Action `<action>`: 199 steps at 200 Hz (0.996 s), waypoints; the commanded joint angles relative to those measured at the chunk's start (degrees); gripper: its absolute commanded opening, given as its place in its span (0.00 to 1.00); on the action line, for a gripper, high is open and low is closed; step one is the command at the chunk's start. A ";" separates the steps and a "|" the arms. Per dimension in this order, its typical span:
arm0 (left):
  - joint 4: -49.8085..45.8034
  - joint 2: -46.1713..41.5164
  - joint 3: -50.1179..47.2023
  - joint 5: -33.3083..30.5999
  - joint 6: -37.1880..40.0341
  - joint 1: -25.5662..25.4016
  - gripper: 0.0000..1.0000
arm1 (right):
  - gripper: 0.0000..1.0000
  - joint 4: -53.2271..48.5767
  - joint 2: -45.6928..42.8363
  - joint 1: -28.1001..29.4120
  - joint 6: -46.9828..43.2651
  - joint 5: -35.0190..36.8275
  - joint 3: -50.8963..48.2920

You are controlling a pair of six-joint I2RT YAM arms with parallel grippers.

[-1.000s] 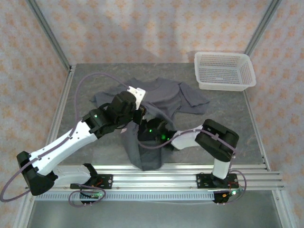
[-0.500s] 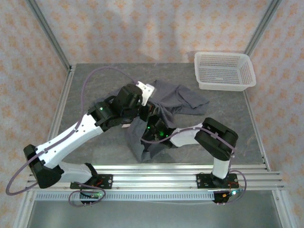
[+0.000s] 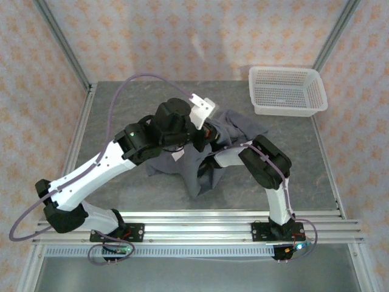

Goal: Fold the inside-out t-shirt
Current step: Turn the T-shirt inside out at the center of the table.

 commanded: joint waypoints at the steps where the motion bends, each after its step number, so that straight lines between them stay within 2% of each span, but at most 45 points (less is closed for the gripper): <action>1: -0.80 1.01 5.14 1.83 3.95 -3.48 0.00 | 0.00 -5.59 -1.05 -3.39 4.91 -8.11 5.46; 31: -3.15 2.15 8.35 1.92 8.29 -8.42 0.00 | 0.00 -12.43 -0.37 -6.51 1.71 -10.39 11.12; 64: -2.23 0.94 7.44 4.32 12.11 -12.14 0.00 | 0.00 -19.70 4.73 -7.60 -3.01 -13.06 17.19; 78: -0.87 -0.89 5.59 2.83 13.47 -13.25 0.00 | 0.00 -25.31 6.87 -7.62 -5.25 -15.43 20.62; 90: -0.06 -3.11 3.53 -3.20 13.32 -13.35 0.00 | 0.00 -29.12 6.55 -7.62 -6.32 -17.03 21.79; 115: -0.38 -8.27 -0.93 -25.60 12.44 -13.29 0.00 | 0.00 -27.60 -2.41 -7.84 -6.01 -14.72 14.62; 128: 0.73 -11.58 -4.01 -30.93 11.95 -13.04 0.00 | 0.01 -28.78 -6.28 -8.60 -5.03 -10.76 12.43; 142: 1.82 -15.20 -6.83 -26.73 12.94 -12.98 0.00 | 0.01 -32.15 -7.59 -9.49 -4.95 -4.39 12.73; 159: 2.08 -18.71 -9.13 -13.30 15.90 -12.98 0.00 | 0.02 -36.43 -6.22 -9.82 -6.85 4.42 15.08; 167: 1.20 -19.56 -9.39 -8.89 17.08 -13.07 0.00 | 0.02 -38.78 -4.85 -9.82 -8.00 7.33 16.83; 199: -2.81 -21.04 -9.09 -5.14 18.30 -13.27 0.00 | 0.02 -45.59 1.44 -9.82 -9.68 14.21 22.47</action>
